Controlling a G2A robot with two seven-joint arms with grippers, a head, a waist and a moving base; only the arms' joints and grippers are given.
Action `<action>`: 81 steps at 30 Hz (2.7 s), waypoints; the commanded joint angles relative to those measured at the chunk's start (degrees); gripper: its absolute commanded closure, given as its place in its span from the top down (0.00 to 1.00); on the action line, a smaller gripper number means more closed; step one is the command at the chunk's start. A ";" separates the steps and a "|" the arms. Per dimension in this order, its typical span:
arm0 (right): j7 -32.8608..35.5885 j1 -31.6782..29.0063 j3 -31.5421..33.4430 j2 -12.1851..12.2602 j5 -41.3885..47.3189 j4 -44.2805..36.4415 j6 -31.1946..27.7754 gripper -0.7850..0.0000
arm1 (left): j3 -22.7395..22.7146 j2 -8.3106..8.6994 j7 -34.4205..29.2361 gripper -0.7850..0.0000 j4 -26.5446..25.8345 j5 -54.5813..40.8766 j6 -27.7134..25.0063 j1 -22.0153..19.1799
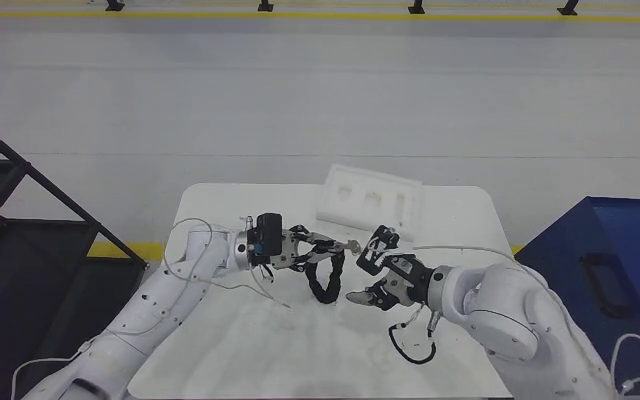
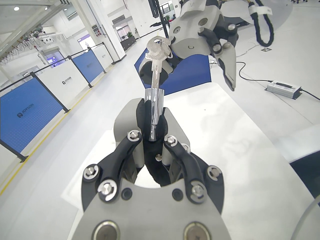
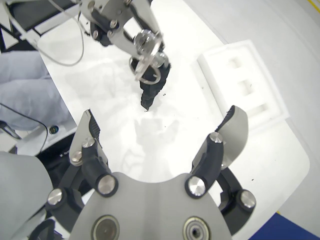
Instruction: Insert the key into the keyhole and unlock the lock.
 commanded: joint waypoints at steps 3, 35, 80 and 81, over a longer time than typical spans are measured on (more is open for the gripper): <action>-1.83 0.96 2.06 0.17 7.02 2.50 -2.58 1.00 | -1.52 0.58 -4.63 0.00 -2.50 -2.31 -4.08 0.92; -0.92 4.22 -3.62 1.83 -9.63 -3.84 -18.54 1.00 | 4.54 1.52 -37.74 0.00 -5.81 -27.60 -6.08 -8.17; -6.02 8.71 -8.54 6.79 -27.89 -7.29 -23.68 0.24 | 10.05 2.86 -35.48 0.00 -5.57 -25.72 -6.08 -10.24; -6.15 8.56 -8.66 6.80 -28.27 -7.38 -23.63 0.24 | 10.22 2.91 -35.49 0.00 -5.60 -25.77 -6.08 -10.32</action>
